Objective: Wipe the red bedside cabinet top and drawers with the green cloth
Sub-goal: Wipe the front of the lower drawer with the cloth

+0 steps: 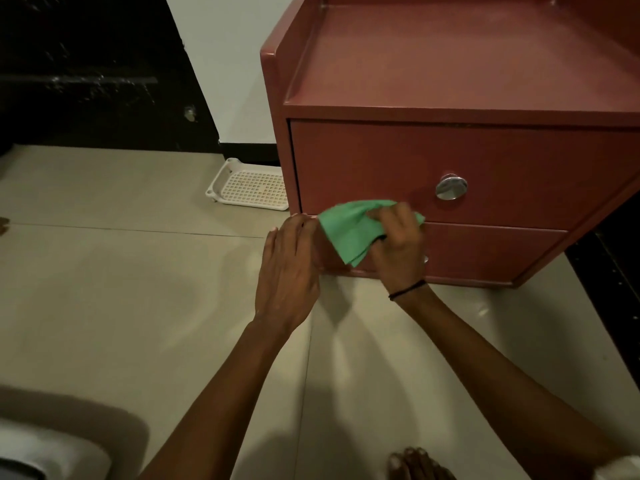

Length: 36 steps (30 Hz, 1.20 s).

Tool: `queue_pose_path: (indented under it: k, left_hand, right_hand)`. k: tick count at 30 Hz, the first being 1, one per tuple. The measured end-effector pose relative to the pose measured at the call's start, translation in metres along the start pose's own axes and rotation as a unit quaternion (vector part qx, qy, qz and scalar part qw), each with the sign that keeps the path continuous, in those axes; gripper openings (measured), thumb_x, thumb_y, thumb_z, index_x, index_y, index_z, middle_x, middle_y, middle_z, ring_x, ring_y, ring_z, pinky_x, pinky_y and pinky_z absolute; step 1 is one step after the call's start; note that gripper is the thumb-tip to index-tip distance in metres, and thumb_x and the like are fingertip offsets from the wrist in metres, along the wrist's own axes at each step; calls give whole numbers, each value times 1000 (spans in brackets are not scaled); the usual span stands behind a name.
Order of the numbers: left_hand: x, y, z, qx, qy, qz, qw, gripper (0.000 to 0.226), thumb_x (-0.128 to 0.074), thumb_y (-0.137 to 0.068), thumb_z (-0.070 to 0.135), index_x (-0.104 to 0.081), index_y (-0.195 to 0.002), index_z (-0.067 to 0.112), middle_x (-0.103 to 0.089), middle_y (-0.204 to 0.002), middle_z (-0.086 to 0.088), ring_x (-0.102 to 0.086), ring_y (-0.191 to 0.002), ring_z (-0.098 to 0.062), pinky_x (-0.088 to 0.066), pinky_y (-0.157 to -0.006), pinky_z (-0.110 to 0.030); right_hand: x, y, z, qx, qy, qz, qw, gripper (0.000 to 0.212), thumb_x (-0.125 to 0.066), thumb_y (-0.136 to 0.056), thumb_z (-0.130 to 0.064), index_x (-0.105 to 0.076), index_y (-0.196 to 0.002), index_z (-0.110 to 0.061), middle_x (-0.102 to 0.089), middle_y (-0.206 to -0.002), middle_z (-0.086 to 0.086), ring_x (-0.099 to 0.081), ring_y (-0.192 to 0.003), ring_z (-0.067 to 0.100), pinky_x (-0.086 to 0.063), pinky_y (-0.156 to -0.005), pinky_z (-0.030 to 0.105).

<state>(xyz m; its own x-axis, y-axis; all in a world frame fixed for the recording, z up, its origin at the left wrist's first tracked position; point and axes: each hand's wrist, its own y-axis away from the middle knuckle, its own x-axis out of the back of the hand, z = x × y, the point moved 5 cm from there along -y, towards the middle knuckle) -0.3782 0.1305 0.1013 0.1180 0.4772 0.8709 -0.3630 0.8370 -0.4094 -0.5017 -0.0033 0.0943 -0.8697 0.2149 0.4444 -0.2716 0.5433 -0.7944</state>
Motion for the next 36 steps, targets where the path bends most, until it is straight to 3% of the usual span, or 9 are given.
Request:
queue_pose_path:
  k: [3, 5, 8, 11, 14, 21, 27, 31, 36]
  left_hand:
    - [2, 5, -11, 12, -6, 36, 999, 66, -54, -78, -5, -41, -141, 9, -42, -145, -12, -39, -134, -27, -37, -114, -52]
    - [3, 9, -20, 24, -11, 44, 999, 64, -55, -80, -4, -40, -141, 8, -41, -145, -13, -38, -134, -27, -39, -113, -52]
    - [0, 12, -30, 43, -13, 29, 999, 62, -57, -81, -4, -42, -140, 8, -42, -146, -14, -42, -134, -29, -41, -111, -53]
    - [-1, 12, -29, 42, -6, 21, 999, 53, -50, -87, 7, -44, -140, 6, -45, -145, -18, -47, -133, -33, -42, -110, -54]
    - [-3, 9, -23, 13, -6, 26, 1000, 52, -34, -90, 19, -43, -139, 6, -46, -143, -17, -48, -129, -32, -42, -110, -48]
    - [-6, 6, -14, 1, 11, 27, 1000, 63, -53, -78, -5, -42, -139, 8, -44, -145, -14, -46, -129, -29, -42, -109, -47]
    - [-9, 7, -4, -27, 9, 13, 1000, 65, -52, -75, -7, -44, -138, 6, -49, -140, -15, -49, -126, -30, -43, -108, -46]
    - [-26, 2, 15, -50, 21, -33, 998, 65, -52, -76, -2, -44, -141, 7, -49, -141, -13, -50, -127, -31, -43, -109, -50]
    - [-49, -13, 58, -78, 36, -64, 994, 65, -58, -78, 0, -44, -141, 6, -48, -142, -12, -48, -128, -30, -42, -109, -51]
  right_hand:
    - [5, -17, -13, -66, -52, 145, 986, 30, -55, -73, 13, -68, -91, -8, -55, -88, 10, -53, -79, 17, -45, -68, 23]
    - [-18, -19, -35, 19, -15, 110, 994, 27, -52, -78, 11, -70, -90, -6, -59, -89, 10, -55, -81, 21, -47, -69, 25]
    - [-70, 20, -43, 168, 48, -100, 980, 14, -64, -80, 4, -72, -88, -4, -67, -86, 11, -63, -77, 28, -53, -60, 36]
    - [-101, 83, -7, 165, 123, -354, 912, 33, -77, -77, -2, -72, -109, -6, -69, -107, 10, -67, -99, 27, -58, -82, 37]
    - [-100, 112, 23, 128, 181, -429, 876, 36, -62, -87, -6, -65, -123, -9, -64, -118, 8, -62, -113, 26, -52, -95, 38]
    - [-23, 114, 88, -13, 154, -329, 931, 34, -73, -80, -4, -70, -113, -12, -70, -107, 6, -68, -96, 28, -56, -80, 36]
    - [20, 120, 114, -194, 118, -213, 950, 41, -45, -85, -21, -66, -116, -5, -64, -116, 17, -62, -110, 39, -48, -91, 38]
    - [-18, 116, 78, -181, 69, -248, 949, 43, -47, -87, -2, -60, -127, -2, -59, -127, 19, -57, -118, 35, -42, -102, 33]
    - [-15, 119, 86, -24, 74, -358, 930, 50, -46, -93, -4, -51, -142, -10, -52, -145, 10, -49, -135, 25, -44, -109, 40]
